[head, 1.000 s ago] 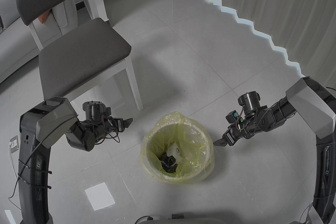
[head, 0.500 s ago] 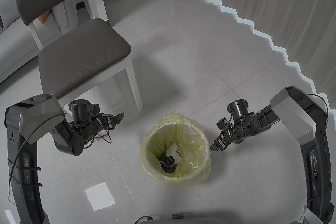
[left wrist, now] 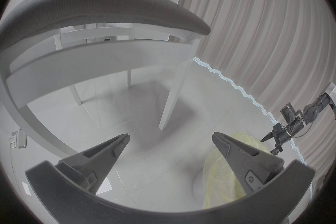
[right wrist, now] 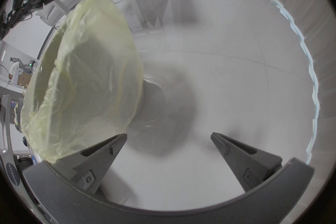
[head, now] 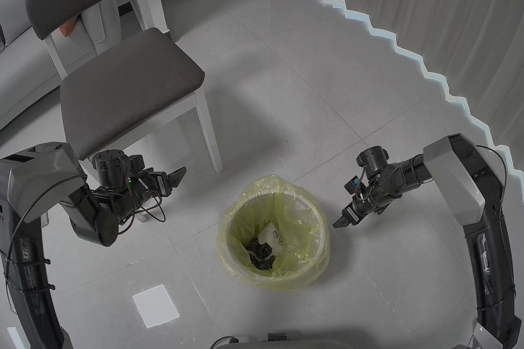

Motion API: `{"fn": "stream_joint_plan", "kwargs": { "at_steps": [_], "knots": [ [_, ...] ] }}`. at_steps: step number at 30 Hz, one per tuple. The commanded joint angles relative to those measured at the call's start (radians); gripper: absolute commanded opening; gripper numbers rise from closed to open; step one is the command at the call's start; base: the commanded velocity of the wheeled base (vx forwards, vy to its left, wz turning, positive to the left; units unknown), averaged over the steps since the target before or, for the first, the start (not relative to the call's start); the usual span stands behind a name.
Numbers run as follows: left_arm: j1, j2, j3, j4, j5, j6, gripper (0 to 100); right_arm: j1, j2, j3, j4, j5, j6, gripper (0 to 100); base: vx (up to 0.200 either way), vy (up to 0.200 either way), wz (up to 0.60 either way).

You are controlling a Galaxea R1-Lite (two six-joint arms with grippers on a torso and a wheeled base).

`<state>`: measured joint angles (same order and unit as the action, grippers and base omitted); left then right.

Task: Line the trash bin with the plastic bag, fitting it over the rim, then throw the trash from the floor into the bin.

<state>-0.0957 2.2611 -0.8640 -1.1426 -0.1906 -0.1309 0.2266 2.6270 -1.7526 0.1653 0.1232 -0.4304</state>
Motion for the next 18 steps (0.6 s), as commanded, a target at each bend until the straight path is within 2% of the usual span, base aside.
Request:
{"fn": "stream_joint_plan", "kwargs": {
  "at_steps": [1, 5, 10, 12, 13, 14, 15, 16, 17, 18],
  "knots": [
    [-0.009, -0.092, 0.089, -0.048, -0.010, -0.004, 100, -0.082, -0.183, 0.119, -0.021, -0.005, 0.001, 100, 0.000, 0.000, 0.00],
    [-0.019, -0.144, 0.137, -0.085, -0.010, -0.016, 100, -0.102, -0.311, 0.211, -0.055, -0.002, 0.009, 100, 0.000, 0.000, 0.00],
    [-0.047, -0.416, 0.312, -0.186, -0.009, -0.104, 100, -0.092, -0.734, 0.551, -0.242, -0.002, 0.047, 100, 0.000, 0.000, 0.00],
    [-0.044, -0.511, 0.364, -0.177, -0.010, -0.104, 100, -0.073, -0.852, 0.643, -0.328, -0.005, 0.085, 100, 0.000, 0.000, 0.00],
    [-0.038, -0.620, 0.416, -0.161, -0.010, -0.104, 100, -0.030, -0.993, 0.749, -0.443, -0.017, 0.162, 100, 0.000, 0.000, 0.00],
    [-0.036, -0.644, 0.425, -0.154, -0.010, -0.102, 100, -0.023, -1.030, 0.775, -0.469, -0.019, 0.185, 100, 0.000, 0.000, 0.00],
    [-0.019, -0.721, 0.450, -0.123, -0.012, -0.102, 100, 0.007, -1.141, 0.848, -0.537, -0.025, 0.245, 100, 0.000, 0.000, 0.00],
    [-0.016, -0.730, 0.451, -0.118, -0.012, -0.102, 100, 0.010, -1.153, 0.855, -0.541, -0.027, 0.249, 100, 0.000, 0.000, 0.00],
    [0.028, -0.850, 0.485, -0.040, -0.027, -0.102, 100, 0.043, -1.314, 0.940, -0.561, -0.057, 0.285, 100, 0.000, 0.000, 0.00],
    [0.054, -0.923, 0.504, 0.020, -0.052, -0.102, 100, 0.060, -1.409, 0.987, -0.556, -0.093, 0.283, 100, 0.000, 0.000, 0.00]
  ]
}}
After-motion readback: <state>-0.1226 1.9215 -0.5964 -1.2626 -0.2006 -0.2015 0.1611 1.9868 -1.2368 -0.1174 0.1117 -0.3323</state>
